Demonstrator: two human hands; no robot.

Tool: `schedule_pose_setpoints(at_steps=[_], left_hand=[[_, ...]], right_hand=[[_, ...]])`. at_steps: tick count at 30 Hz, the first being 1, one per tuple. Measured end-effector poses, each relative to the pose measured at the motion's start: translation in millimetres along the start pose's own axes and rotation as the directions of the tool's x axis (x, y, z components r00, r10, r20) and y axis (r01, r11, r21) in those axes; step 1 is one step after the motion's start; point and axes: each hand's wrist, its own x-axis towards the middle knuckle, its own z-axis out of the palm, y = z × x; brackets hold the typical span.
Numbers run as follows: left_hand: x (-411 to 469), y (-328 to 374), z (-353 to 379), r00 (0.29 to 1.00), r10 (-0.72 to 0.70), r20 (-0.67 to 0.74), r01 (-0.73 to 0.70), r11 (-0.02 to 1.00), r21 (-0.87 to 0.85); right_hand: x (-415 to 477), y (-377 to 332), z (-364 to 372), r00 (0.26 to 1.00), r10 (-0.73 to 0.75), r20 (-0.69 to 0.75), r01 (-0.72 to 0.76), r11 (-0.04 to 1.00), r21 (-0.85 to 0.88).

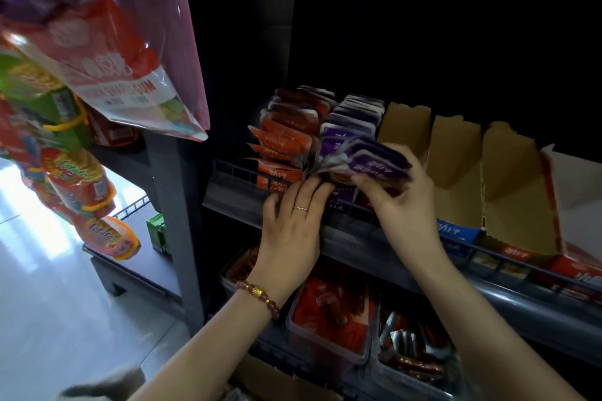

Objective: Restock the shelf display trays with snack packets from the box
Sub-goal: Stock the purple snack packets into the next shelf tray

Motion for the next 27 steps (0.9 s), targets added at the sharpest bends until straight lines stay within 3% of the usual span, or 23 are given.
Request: schedule_pose_setpoints(at_steps=[7, 11, 17, 21, 24, 27], left_hand=[[3.6, 1.2, -1.7, 1.000, -0.014, 0.012, 0.014, 1.000, -0.020], [4.6, -1.7, 0.0, 1.000, 0.016, 0.009, -0.015, 0.994, -0.108], [1.2, 0.8, 1.7, 1.000, -0.021, 0.007, 0.022, 0.981, -0.195], [0.7, 2.0, 0.8, 1.000, -0.023, 0.003, 0.023, 0.977, -0.214], [0.7, 3.5, -2.6, 1.000, -0.018, 0.024, 0.024, 0.973, -0.230], [0.3, 3.7, -3.7, 0.999, -0.032, 0.035, 0.040, 0.963, -0.267]], right_hand=[[13.1, -10.7, 2.6, 0.998, 0.048, 0.028, -0.038, 0.959, -0.280], [18.0, -17.8, 13.0, 0.995, 0.056, 0.086, 0.005, 0.812, -0.583], [17.8, -12.9, 11.8, 0.994, 0.090, 0.064, -0.018, 0.707, -0.707], [15.8, -14.7, 7.1, 0.985, 0.131, 0.109, -0.012, 0.691, -0.723], [7.3, -23.5, 3.7, 0.995, -0.082, 0.055, 0.097, 0.691, -0.717], [5.6, -22.9, 5.5, 0.924, -0.339, 0.179, 0.341, 0.512, -0.788]])
